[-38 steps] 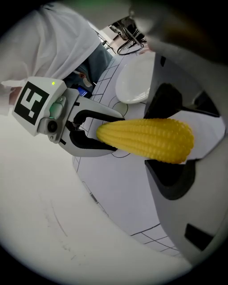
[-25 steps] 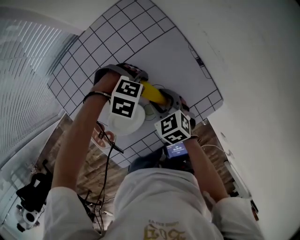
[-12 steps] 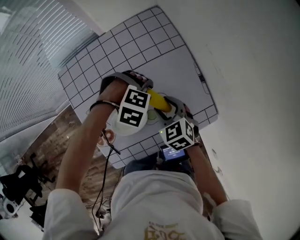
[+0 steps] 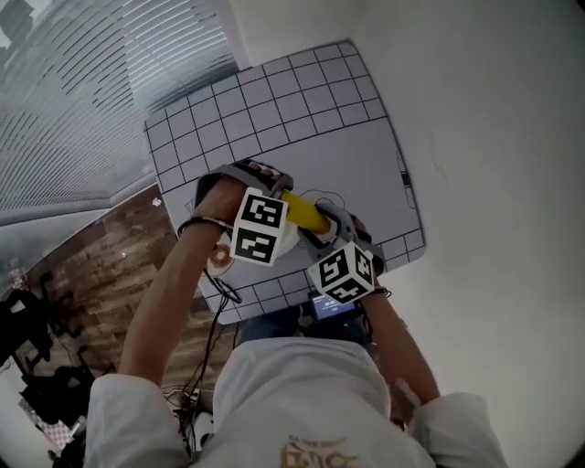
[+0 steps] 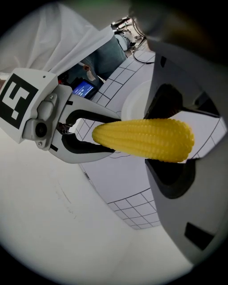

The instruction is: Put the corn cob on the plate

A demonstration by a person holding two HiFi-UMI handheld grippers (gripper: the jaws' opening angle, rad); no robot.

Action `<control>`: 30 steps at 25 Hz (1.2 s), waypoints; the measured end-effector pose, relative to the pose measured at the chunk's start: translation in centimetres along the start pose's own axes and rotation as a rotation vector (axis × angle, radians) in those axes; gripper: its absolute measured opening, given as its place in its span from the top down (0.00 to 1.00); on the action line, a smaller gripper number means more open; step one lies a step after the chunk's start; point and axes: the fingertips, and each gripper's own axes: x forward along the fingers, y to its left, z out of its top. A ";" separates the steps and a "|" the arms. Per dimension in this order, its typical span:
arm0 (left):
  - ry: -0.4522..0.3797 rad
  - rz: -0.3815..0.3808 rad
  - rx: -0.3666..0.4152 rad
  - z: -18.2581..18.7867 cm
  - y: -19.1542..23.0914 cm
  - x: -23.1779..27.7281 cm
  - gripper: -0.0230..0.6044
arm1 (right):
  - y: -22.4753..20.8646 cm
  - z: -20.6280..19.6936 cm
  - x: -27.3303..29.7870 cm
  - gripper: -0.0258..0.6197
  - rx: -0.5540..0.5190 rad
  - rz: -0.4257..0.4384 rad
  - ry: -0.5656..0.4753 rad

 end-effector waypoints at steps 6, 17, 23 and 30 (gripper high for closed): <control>0.013 0.047 -0.158 -2.4 -3.5 -1.1 0.54 | 3.4 1.8 1.0 0.60 -0.129 0.095 -0.009; -0.018 0.180 -0.569 -4.9 -7.5 -2.6 0.54 | 6.7 4.4 1.8 0.60 -0.492 0.331 -0.005; -0.029 0.190 -0.741 -5.1 -9.5 -1.3 0.54 | 8.1 3.4 2.8 0.60 -0.616 0.448 0.030; -0.026 0.162 -0.804 -5.2 -9.8 1.0 0.54 | 8.0 1.8 4.2 0.60 -0.652 0.491 0.095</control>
